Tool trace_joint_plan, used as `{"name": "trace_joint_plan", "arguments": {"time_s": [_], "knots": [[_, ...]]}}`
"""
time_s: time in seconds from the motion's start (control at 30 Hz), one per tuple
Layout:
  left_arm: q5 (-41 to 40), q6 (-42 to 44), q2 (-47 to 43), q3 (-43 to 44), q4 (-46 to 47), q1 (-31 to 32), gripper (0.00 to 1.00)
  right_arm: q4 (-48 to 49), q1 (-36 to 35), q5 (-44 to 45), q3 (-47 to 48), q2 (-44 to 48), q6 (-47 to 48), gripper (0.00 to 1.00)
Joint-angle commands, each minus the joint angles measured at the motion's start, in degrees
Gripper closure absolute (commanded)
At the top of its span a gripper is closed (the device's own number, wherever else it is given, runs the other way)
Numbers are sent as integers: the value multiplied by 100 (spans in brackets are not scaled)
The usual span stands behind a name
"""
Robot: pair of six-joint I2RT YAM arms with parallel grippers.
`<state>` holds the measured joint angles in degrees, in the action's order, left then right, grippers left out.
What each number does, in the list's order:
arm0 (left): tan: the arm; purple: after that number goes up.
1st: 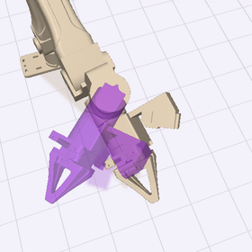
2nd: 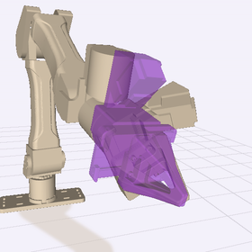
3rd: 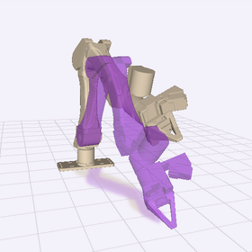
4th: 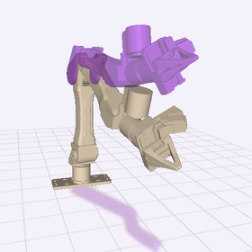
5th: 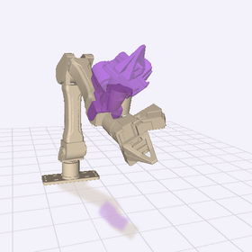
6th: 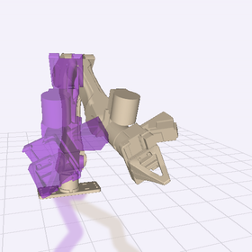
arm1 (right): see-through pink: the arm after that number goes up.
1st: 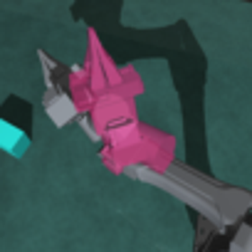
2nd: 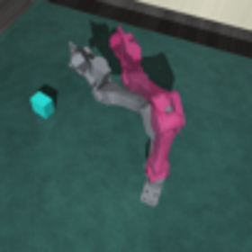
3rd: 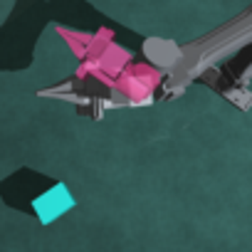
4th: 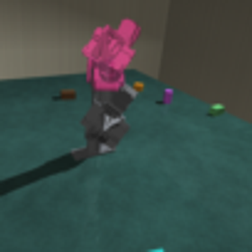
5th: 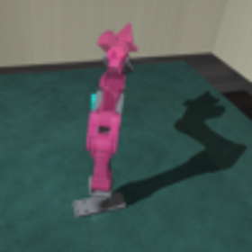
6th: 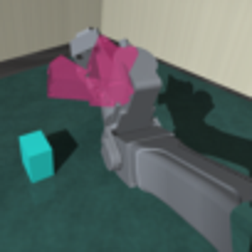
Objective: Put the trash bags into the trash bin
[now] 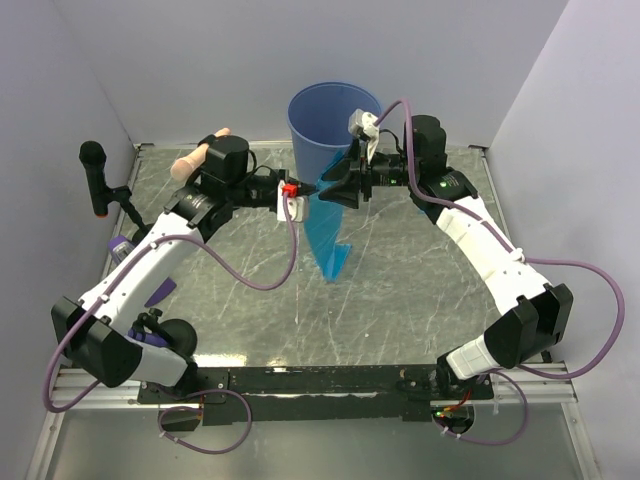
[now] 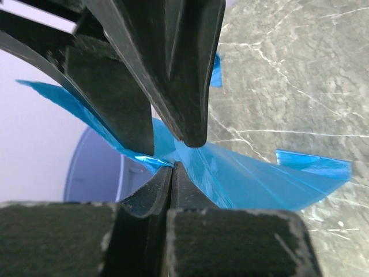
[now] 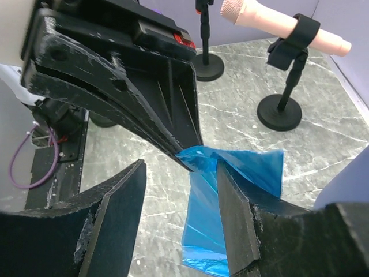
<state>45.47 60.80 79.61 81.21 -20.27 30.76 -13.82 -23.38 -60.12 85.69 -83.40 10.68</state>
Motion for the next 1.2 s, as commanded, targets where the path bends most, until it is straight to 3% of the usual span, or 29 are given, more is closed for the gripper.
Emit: {"name": "trace_joint_plan", "arguments": {"time_s": [0.0,0.43,0.5,0.73,0.87,1.0,1.03,1.13,1.17], "knots": [[146,449,-174,26,103,53,97,169,-18,-158,-61,78,190,42],[444,1558,-192,-8,-241,53,97,706,-62,-343,-52,-142,-409,45],[462,1593,-227,-105,-74,61,98,723,-71,-360,-70,-168,-417,50],[489,1558,-262,-202,32,79,98,916,-71,-606,-96,-247,-619,78],[471,1479,-297,-263,76,79,98,1022,-62,-659,-79,-300,-707,99],[375,1304,-394,-439,366,79,98,1013,-62,-580,-114,-291,-725,100],[322,1234,-394,-465,401,70,94,1013,-53,-554,-123,-283,-751,100],[68,629,-517,-527,542,61,62,1118,78,-501,-175,-248,-935,100],[-55,435,-561,-510,498,53,59,1101,140,-571,-167,-239,-962,100]]}}
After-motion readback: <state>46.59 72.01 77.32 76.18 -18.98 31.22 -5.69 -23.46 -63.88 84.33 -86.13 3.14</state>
